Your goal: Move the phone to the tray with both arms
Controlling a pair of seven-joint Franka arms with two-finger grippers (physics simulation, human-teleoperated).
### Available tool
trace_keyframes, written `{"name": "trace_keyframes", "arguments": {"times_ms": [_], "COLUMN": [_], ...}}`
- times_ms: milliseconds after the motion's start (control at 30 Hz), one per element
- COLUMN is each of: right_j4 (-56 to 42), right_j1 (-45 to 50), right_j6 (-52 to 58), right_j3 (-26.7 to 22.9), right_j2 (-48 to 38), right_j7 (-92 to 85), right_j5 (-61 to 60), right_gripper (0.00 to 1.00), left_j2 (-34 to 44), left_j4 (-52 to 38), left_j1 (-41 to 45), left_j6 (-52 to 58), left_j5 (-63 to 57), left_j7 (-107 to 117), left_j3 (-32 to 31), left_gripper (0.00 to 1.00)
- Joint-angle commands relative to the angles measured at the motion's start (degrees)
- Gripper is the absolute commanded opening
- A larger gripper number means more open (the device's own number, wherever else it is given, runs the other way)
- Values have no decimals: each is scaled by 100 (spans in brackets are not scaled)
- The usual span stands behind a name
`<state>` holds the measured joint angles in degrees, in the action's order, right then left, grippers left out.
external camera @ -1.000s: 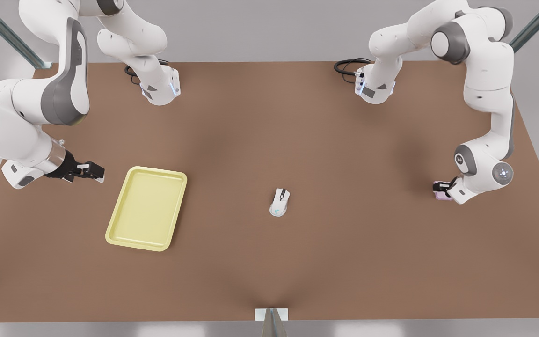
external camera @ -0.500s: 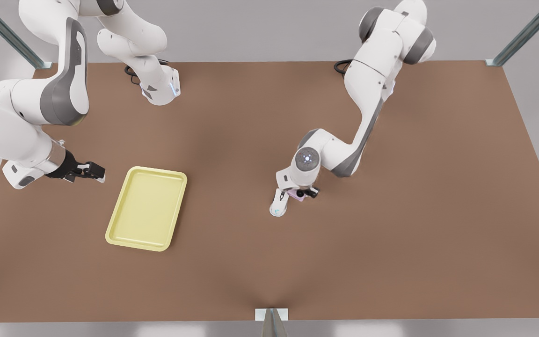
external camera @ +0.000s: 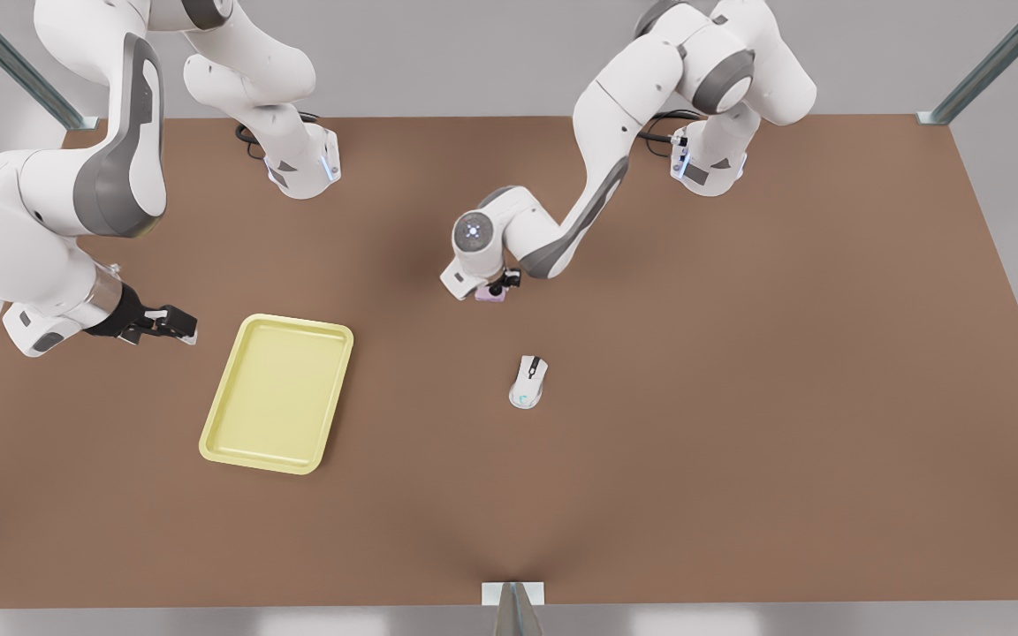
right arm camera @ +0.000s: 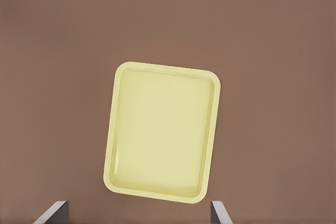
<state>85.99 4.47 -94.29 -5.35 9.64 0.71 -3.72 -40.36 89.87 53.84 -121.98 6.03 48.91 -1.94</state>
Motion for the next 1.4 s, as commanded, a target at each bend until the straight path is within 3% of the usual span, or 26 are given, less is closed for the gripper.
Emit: {"name": "trace_keyframes", "arguments": {"times_ms": [0, 167, 300, 533, 567, 600, 633, 767, 833, 867, 933, 967, 1067, 1133, 1200, 1300, 1367], "right_j4": [-3, -3, -12, -258, -319, -328, -319, -319, -328, -328, -380, -477, -495, -486, -416, -214, -196], "right_j1": [1, 10, 54, 151, 160, 160, 151, 160, 168, 168, 177, 186, 195, 801, 915, 1917, 2102], "right_j6": [-2, -11, 33, 209, 200, 209, 209, 209, 200, 200, 200, 192, 113, 104, -264, -748, -766], "right_j3": [-10, -37, 7, 192, 201, 201, 201, 201, 218, 358, 675, 1157, 1695, 1809, 1809, 1783, 1826], "right_j2": [-6, 3, -6, 126, 196, 205, 214, 222, 222, 222, 222, 222, 460, 899, 1382, 1699, 1796], "right_j7": [-27, -1, 43, 25, 25, 25, 25, 34, 43, 52, 453, 1535, 1836, 1845, 1845, 3996, 4805], "right_j5": [-67, -68, -59, 214, 187, 196, 205, 205, 205, 196, 223, 240, 240, 425, 398, 644, 618], "right_gripper": [100, 100, 100, 100, 100, 100, 100, 100, 100, 100, 100, 100, 100, 100, 100, 100, 100], "left_j2": [-86, -350, -306, -297, -306, -306, -306, -87, 510, 1064, 1469, 1890, 2383, 3359, 3149, 3025, 2947], "left_j4": [13, 163, 339, 339, 347, 365, 365, 365, 356, 112, -1505, -1920, -2070, -602, -847, -1191, -1191], "left_j1": [-41, 21, 126, 135, 135, 135, 135, 65, -111, -373, -1813, -2850, -3880, -3987, -3987, -3978, -3969], "left_j6": [-722, -968, -766, -731, -731, -731, -731, -529, 462, 1576, 4328, 4762, 5123, 4023, 4287, 4393, 4384], "left_j5": [21, 3, 12, 21, 21, 21, 21, 30, 47, 91, 38, 4, -788, -823, -665, 108, 346], "left_j7": [3362, 3099, 437, -417, -855, -1225, -1226, -1147, -1042, -1006, -1277, -2251, -3950, -3941, -3889, -3924, -3959], "left_j3": [0, 0, -17, -26, -26, -26, -26, -44, -88, -44, -26, -17, 35, 105, 150, 97, 97], "left_gripper": [78, 78, 78, 79, 81, 94, 100, 100, 100, 100, 100, 100, 100, 100, 100, 100, 100]}}
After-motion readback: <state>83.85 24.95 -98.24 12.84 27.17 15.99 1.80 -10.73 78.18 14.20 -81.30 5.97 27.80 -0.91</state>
